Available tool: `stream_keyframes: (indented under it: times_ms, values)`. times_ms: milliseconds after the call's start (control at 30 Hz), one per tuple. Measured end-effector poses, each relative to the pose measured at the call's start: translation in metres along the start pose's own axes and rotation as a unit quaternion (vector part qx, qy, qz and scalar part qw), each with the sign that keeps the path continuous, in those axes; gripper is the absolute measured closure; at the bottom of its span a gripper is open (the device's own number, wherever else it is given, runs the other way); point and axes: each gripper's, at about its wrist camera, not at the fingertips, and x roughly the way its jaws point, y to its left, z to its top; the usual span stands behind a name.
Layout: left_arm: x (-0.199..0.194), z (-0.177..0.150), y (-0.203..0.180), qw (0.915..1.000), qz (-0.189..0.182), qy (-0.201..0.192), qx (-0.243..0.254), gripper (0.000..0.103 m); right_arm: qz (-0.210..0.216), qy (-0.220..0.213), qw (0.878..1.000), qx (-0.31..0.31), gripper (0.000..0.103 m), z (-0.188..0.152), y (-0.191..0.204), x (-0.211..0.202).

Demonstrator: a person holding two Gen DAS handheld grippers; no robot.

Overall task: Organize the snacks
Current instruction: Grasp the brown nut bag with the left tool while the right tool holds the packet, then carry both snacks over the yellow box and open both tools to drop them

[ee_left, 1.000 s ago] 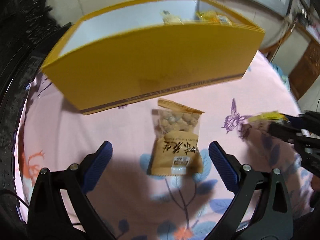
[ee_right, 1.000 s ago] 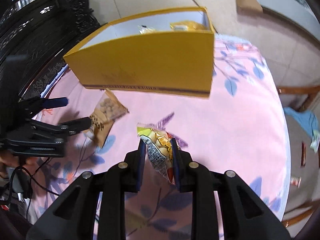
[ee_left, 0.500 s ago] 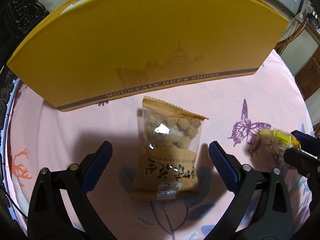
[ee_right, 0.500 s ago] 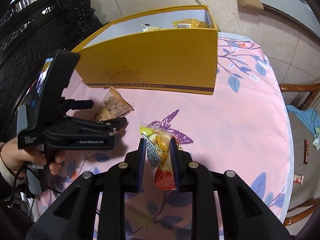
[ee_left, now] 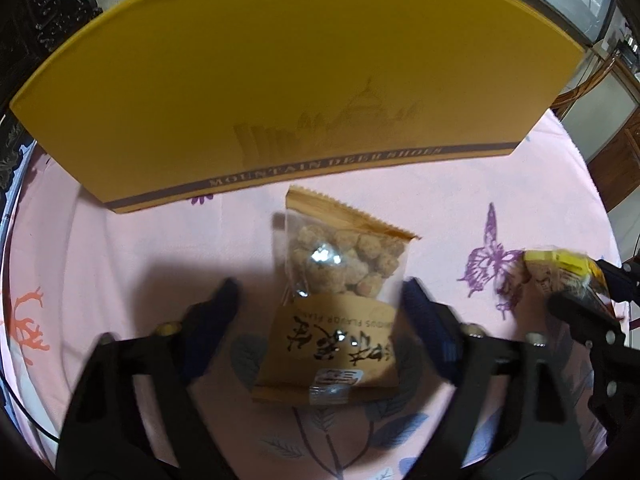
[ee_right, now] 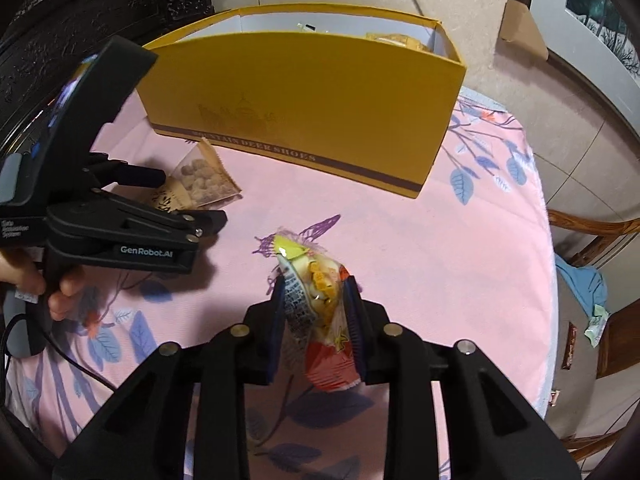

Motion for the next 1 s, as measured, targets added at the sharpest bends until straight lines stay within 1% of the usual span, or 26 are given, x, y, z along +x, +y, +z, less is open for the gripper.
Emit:
stream_keyframes:
  times_ms: [33,67,100,267,400,567,867,1000]
  values:
    - [-0.001,0.000,0.000,1.0000,-0.002,-0.001,0.000,0.042,-0.003,-0.002,1.000,0.000,0.080,0.000,-0.001,-0.001]
    - [-0.002,0.004,-0.003,1.0000,-0.004,-0.002,-0.001,0.053,-0.003,-0.003,1.000,0.004,0.081,0.001,-0.002,-0.003]
    - [-0.003,0.004,-0.001,1.0000,-0.005,-0.003,-0.008,0.056,0.000,-0.003,1.000,0.009,0.081,0.001,-0.003,-0.004]
    - [-0.005,0.007,0.005,0.9994,-0.016,-0.001,-0.031,0.062,0.003,-0.012,1.000,0.019,0.081,0.001,-0.004,-0.012]
    - [-0.007,0.007,0.008,0.9991,-0.013,0.000,-0.040,0.063,0.004,-0.018,1.000,0.019,0.081,0.002,-0.003,-0.015]
    - [-0.021,0.002,0.008,0.9988,-0.009,-0.007,-0.049,0.063,0.005,-0.028,0.999,0.016,0.081,0.005,-0.001,-0.022]
    - [-0.059,-0.005,0.018,0.9969,-0.019,-0.041,-0.064,0.063,0.006,-0.054,0.998,0.016,0.081,0.013,0.003,-0.042]
    - [-0.096,-0.005,0.032,0.9944,-0.023,-0.071,-0.075,0.063,0.012,-0.076,0.997,0.018,0.081,0.023,0.003,-0.059]
